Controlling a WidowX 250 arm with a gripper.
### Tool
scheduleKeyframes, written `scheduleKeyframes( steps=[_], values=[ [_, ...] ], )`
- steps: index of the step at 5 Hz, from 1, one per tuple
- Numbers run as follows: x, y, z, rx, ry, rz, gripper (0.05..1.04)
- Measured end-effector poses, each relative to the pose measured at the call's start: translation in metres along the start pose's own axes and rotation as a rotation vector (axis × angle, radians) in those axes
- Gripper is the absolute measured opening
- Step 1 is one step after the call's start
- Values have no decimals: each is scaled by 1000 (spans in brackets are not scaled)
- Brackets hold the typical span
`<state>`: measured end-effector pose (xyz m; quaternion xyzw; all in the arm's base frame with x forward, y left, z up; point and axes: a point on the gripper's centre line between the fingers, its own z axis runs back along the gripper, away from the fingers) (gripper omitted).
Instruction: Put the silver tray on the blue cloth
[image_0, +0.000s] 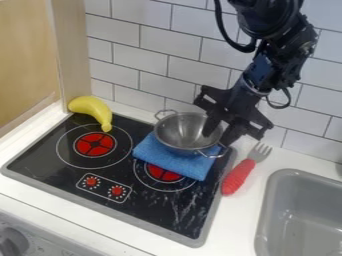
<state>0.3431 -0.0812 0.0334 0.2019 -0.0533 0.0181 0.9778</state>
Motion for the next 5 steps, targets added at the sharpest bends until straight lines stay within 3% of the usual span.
scheduleKeyframes(
  steps=[1, 2, 3, 4, 5],
  values=[
    [0, -1, 0, -6, 1, 4, 843],
    [0, -7, -2, -43, -7, 14, 1020],
    [1, -10, 6, -116, -56, 10, 1007],
    [4, -10, 26, -227, -157, 14, 999],
    [-6, -7, 36, -288, -190, 11, 999]
  ],
)
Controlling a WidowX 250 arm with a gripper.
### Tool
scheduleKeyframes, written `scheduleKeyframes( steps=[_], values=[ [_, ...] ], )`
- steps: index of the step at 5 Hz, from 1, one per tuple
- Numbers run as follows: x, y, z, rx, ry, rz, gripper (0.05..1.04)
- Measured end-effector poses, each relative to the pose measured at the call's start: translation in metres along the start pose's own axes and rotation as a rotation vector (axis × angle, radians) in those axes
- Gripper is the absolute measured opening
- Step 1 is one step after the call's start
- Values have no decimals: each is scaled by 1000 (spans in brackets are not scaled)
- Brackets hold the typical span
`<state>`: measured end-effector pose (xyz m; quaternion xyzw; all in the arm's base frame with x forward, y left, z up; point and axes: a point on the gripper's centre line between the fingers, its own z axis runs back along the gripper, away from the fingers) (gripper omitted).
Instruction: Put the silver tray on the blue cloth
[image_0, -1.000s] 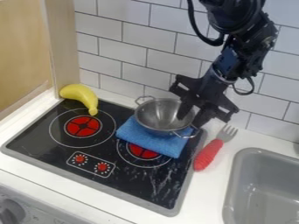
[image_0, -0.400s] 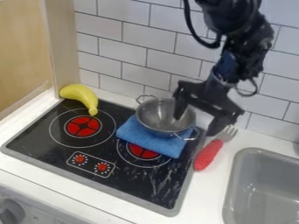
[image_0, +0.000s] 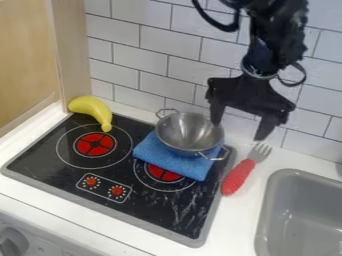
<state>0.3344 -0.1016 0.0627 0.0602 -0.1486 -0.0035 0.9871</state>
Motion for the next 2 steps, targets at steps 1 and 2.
scheduleKeyframes(
  steps=[1, 2],
  values=[
    [-3, 5, 9, 1, -36, -12, 999],
    [-6, 6, 7, 5, -28, -15, 999]
  ],
)
